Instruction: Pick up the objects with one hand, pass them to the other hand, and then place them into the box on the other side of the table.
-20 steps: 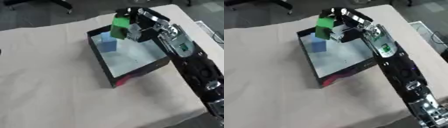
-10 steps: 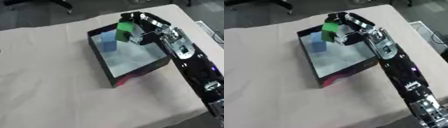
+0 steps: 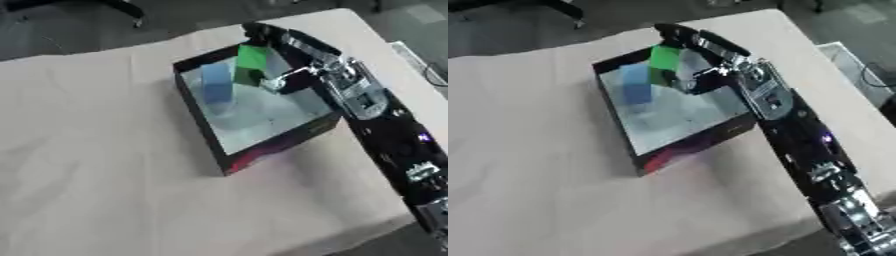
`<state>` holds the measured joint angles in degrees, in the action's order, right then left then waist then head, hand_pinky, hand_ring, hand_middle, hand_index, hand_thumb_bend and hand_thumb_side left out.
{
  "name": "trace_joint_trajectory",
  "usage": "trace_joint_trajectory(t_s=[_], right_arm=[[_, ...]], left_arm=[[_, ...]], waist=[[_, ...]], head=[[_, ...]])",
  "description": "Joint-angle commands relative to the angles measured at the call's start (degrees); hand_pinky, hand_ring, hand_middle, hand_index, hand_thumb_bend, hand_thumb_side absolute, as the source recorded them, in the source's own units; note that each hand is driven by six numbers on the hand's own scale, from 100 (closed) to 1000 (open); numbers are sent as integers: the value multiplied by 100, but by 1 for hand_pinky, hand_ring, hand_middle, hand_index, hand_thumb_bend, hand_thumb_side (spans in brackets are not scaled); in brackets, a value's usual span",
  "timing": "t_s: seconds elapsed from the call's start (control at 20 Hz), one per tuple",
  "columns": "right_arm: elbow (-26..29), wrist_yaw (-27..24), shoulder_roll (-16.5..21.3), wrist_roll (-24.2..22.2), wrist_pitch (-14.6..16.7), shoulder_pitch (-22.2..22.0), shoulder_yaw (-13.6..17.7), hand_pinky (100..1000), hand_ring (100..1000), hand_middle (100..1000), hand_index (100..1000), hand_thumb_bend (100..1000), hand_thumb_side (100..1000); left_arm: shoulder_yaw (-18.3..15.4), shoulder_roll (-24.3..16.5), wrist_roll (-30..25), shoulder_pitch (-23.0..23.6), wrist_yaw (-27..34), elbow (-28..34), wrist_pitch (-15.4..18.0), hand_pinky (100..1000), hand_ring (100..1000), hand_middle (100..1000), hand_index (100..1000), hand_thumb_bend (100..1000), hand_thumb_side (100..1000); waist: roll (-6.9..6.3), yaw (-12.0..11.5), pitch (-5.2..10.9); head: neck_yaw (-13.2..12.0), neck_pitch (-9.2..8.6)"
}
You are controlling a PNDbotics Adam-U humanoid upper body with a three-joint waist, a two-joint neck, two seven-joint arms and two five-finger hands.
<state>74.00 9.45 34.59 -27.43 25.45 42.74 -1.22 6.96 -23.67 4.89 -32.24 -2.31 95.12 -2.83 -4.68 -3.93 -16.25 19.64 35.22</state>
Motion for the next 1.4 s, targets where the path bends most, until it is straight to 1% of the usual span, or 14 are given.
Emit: trace_joint_trajectory(t_s=[0.05,0.35,0.55,0.65,0.75,0.8,0.95,1.0,1.1,1.15,1.2,1.25,1.3,1.4], right_arm=[[53,242,191,11,77,57,96,1000,1000,770,1000,311,197],[126,322,182,61,145,55,107,1000,1000,920,1000,380,100],[195,184,183,15,152,60,102,1000,1000,982,1000,387,100],[219,92,184,14,111,61,110,1000,1000,979,1000,345,100],[247,-44,176,49,7,67,126,1000,1000,986,1000,146,100],[266,-123,149,83,-65,74,134,1000,1000,1000,1000,100,100],[409,-395,59,220,-243,122,134,1000,1000,1000,1000,100,114],[475,-496,47,226,-281,139,131,1000,1000,1000,1000,100,200],[620,-701,47,167,-360,177,146,1000,1000,1000,1000,100,243],[696,-807,51,124,-404,193,161,1000,1000,1000,1000,100,199],[782,-914,59,82,-450,207,180,1000,1000,1000,1000,100,267],[868,-1021,65,51,-507,216,197,1000,1000,1000,1000,100,146],[948,-1123,70,28,-573,223,211,1000,1000,1000,1000,100,100],[1104,-1310,82,22,-719,238,235,1000,1000,1000,1000,100,100]], left_arm=[[-67,-179,4,-48,-1,84,-18,837,675,695,810,481,353],[-69,-176,22,-43,1,82,-22,835,673,693,812,502,353],[-70,-172,34,-43,-10,79,-31,834,673,693,812,511,354],[-70,-171,39,-47,-12,78,-34,834,672,692,812,511,355],[-70,-168,44,-52,-12,80,-36,833,642,686,812,510,356],[-72,-166,48,-54,-13,81,-36,833,638,683,812,509,357],[-87,-169,71,-60,-15,86,-41,833,632,680,812,503,360],[-93,-172,81,-62,-15,89,-42,833,630,679,812,496,366],[-112,-181,113,-67,-16,97,-46,833,628,677,812,485,377],[-123,-187,134,-68,-16,102,-49,833,628,676,812,475,387],[-136,-196,158,-70,-15,108,-53,833,627,677,812,441,415],[-148,-206,181,-72,-14,114,-58,833,627,676,812,467,397],[-159,-215,201,-74,-14,119,-61,833,628,677,813,463,400],[-186,-236,241,-76,-19,130,-71,833,631,681,815,448,415]], waist=[[-24,-12,739],[-22,-29,740],[-19,-35,742],[-14,-37,745],[-8,-41,749],[-6,-45,750],[6,-59,757],[11,-65,760],[25,-78,762],[31,-84,761],[38,-91,759],[45,-97,756],[49,-104,754],[59,-120,749]], head=[[18,28],[21,37],[22,36],[20,38],[14,43],[6,43],[-33,46],[-48,53],[-100,67],[-144,72],[-208,77],[-274,81],[-341,85],[-513,98]])
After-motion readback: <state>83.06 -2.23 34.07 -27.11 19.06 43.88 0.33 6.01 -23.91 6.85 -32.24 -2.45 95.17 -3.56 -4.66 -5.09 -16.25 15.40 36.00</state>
